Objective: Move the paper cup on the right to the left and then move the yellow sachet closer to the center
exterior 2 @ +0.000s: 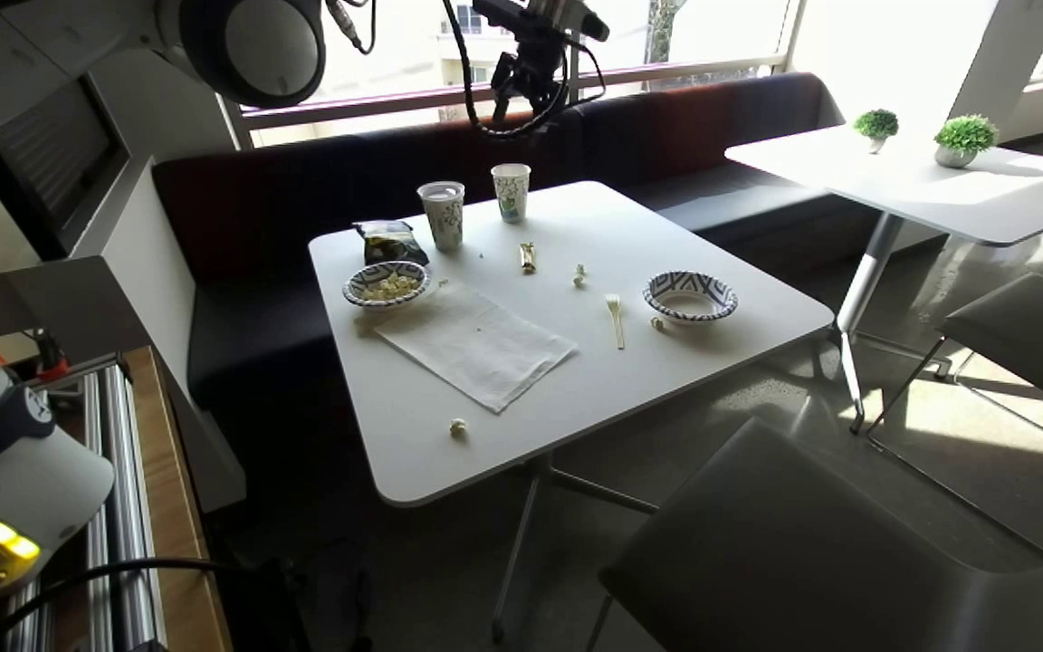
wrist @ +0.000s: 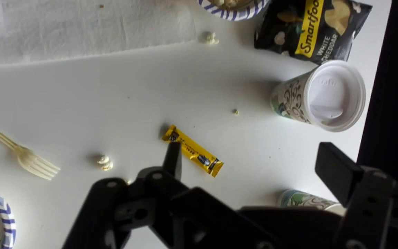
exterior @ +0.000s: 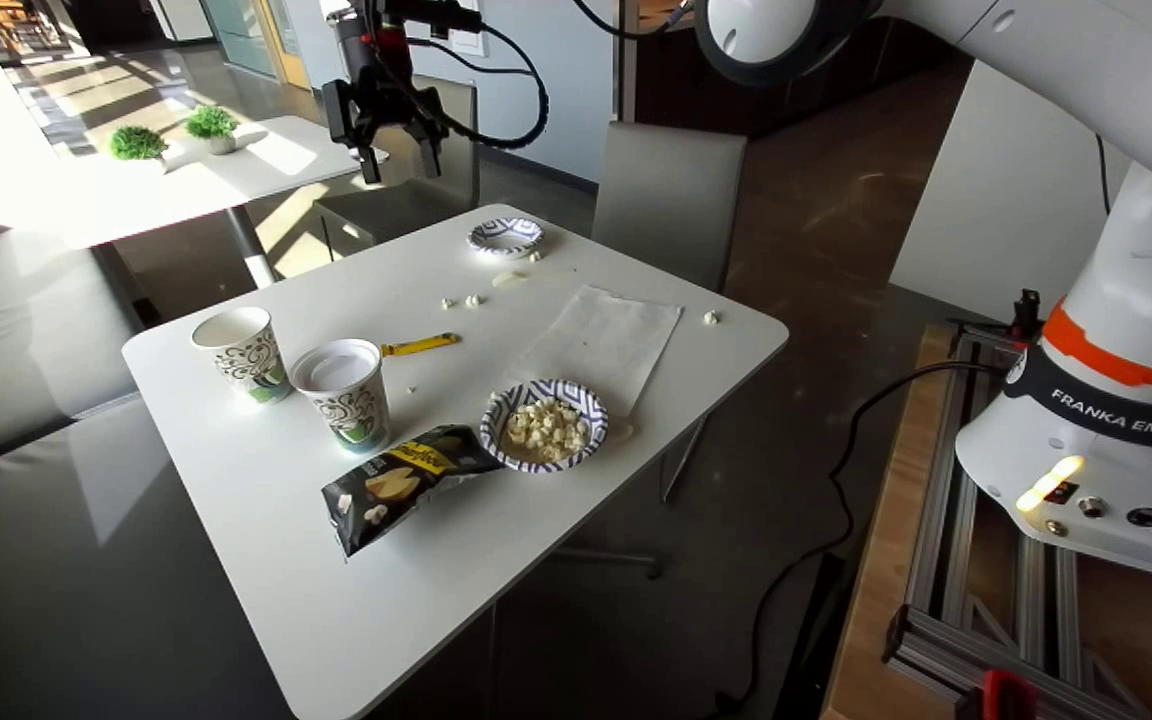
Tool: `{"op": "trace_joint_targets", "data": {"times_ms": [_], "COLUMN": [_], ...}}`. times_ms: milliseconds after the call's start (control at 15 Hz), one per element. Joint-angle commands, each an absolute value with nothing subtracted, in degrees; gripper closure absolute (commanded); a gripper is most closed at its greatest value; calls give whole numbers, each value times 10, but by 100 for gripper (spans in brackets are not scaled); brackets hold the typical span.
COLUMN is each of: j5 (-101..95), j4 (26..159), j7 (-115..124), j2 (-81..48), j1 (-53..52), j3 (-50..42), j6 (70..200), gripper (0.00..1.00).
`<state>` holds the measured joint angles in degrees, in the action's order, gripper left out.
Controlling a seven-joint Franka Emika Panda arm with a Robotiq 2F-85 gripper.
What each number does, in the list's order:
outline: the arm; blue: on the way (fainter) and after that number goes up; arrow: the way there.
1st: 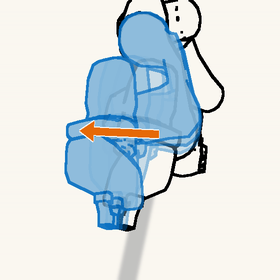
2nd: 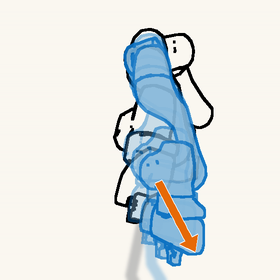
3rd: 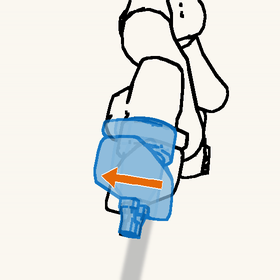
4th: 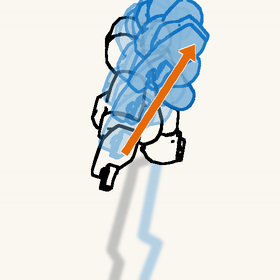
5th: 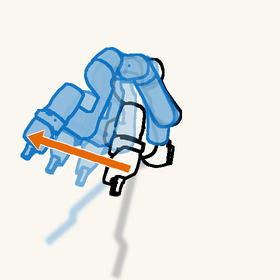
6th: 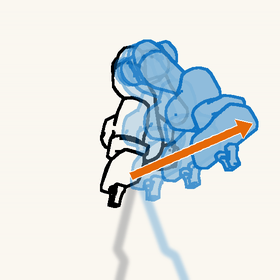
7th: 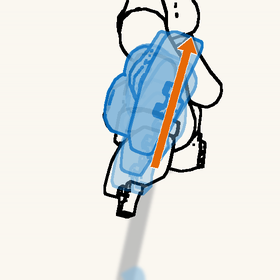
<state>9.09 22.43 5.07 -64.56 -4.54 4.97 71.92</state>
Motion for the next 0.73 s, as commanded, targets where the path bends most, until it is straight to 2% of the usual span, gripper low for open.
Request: {"op": "trace_joint_targets", "data": {"times_ms": [0, 200, 267, 333, 667], "j5": [45, -10, -41, -4, -34], "j4": [224, 225, 237, 238, 238], "j7": [40, 3, -15, 17, -4], "j2": [-638, -639, -632, -632, -632], "j1": [-74, -95, -103, -90, -99], "j3": [23, -3, -17, 9, -9], "j6": [623, 568, 604, 598, 599], "gripper": [0, 0, 0, 0, 0]}}
